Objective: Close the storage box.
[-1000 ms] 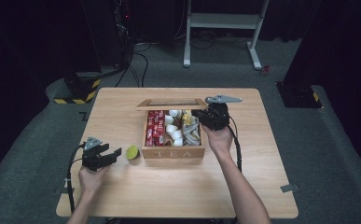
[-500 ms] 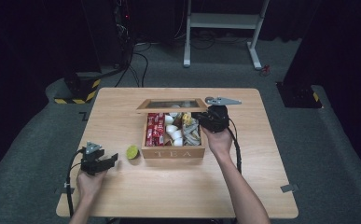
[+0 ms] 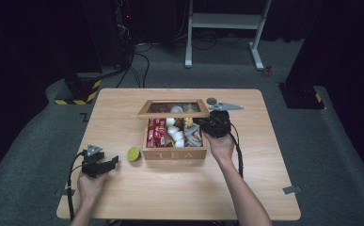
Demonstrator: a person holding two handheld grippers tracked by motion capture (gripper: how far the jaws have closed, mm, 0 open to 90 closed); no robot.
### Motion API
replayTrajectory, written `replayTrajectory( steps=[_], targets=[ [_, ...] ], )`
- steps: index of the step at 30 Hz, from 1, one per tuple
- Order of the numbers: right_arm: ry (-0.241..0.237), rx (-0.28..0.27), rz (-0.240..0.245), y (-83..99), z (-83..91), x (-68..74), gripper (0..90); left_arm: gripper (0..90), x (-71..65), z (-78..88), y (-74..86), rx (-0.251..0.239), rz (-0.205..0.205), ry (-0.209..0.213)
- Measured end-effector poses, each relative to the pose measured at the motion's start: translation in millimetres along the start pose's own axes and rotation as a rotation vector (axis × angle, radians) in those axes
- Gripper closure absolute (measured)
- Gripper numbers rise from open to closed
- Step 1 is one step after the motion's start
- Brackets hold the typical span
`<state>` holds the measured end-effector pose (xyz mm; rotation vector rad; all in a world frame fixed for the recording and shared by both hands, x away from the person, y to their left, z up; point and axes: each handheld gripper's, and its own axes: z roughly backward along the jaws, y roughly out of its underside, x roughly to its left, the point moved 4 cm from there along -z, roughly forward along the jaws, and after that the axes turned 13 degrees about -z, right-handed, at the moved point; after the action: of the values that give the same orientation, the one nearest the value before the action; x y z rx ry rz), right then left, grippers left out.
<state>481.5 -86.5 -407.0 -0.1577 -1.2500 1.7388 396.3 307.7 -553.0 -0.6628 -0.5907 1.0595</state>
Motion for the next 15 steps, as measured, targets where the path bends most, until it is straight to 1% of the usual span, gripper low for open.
replayTrajectory(
  steps=[3, 6, 8, 10, 11, 14, 15],
  targets=[
    [0.002, 0.002, -0.006, 2.0, 0.1, 0.1, 86.8, 31.7, -1.6, -0.8, 1.1, -0.013, -0.015, -0.011],
    [-0.002, 0.001, -0.007, 3.3, 0.0, -0.2, 86.7, 30.8, -2.2, -1.0, 1.1, -0.008, -0.023, -0.009],
    [-0.006, 0.001, -0.009, 4.3, 0.1, -0.2, 86.8, 30.8, -3.0, -1.3, 0.9, -0.007, -0.030, -0.015],
    [-0.007, 0.002, -0.003, 5.5, 0.0, -0.7, 86.7, 30.5, -4.6, -1.6, 0.7, 0.003, -0.046, -0.029],
    [-0.005, 0.005, -0.010, 6.4, 0.1, -0.4, 86.7, 30.3, -4.4, -1.4, 0.7, 0.004, -0.046, -0.026],
    [-0.006, 0.011, -0.004, 8.4, 0.1, -0.9, 86.7, 30.3, -4.4, -1.5, 0.7, 0.003, -0.045, -0.024],
    [-0.007, 0.011, -0.009, 9.4, 0.1, -0.8, 86.7, 30.1, -4.6, -1.5, 0.7, 0.003, -0.044, -0.024]
  ],
)
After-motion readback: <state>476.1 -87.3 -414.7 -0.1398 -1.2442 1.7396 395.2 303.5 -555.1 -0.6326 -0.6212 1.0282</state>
